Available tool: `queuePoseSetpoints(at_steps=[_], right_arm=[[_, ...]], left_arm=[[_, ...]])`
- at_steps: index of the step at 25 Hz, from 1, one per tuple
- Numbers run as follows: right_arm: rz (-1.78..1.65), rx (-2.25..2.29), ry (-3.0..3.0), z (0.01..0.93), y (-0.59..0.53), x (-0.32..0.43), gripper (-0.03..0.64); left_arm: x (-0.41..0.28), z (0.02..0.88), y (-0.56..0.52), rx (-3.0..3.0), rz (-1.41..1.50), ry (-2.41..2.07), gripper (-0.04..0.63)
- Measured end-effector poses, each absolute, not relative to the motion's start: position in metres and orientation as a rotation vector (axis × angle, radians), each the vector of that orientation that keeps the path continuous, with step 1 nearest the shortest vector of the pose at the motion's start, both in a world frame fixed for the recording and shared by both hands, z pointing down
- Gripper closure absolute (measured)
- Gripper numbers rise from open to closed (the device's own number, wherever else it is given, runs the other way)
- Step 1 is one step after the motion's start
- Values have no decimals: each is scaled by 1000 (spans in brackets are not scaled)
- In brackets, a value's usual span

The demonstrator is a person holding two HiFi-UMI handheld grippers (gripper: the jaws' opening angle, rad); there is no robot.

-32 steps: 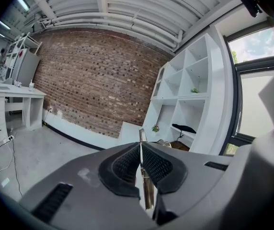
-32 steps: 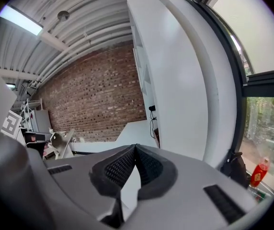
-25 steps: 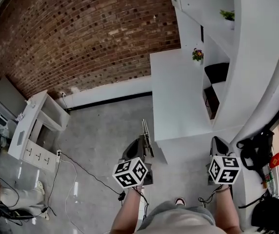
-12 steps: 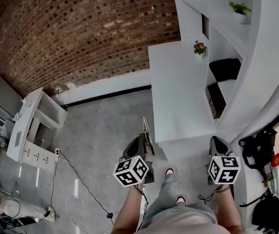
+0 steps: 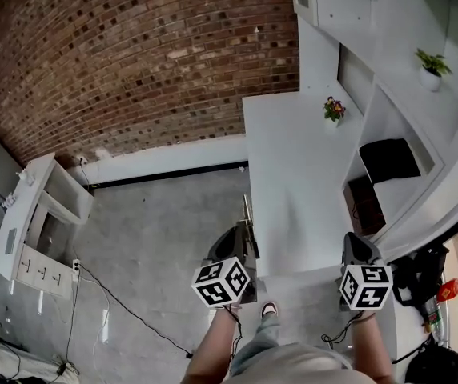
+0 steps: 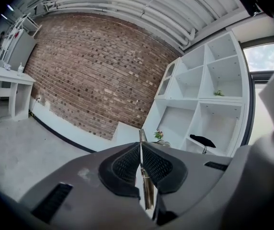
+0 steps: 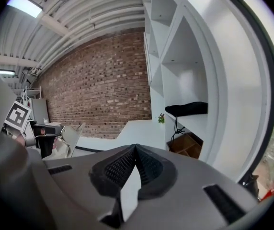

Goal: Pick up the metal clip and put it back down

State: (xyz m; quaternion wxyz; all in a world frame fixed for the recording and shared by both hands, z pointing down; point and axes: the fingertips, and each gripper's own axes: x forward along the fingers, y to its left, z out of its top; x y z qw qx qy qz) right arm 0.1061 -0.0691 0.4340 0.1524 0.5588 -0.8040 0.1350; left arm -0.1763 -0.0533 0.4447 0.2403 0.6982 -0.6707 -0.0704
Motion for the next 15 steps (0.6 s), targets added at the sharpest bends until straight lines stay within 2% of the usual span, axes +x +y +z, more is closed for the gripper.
queuePoseSetpoints(at_steps=[15], right_arm=[[404, 1713, -2255, 422, -160, 75, 615]], left_arm=[[-222, 432, -159, 1968, -184, -1786, 580]])
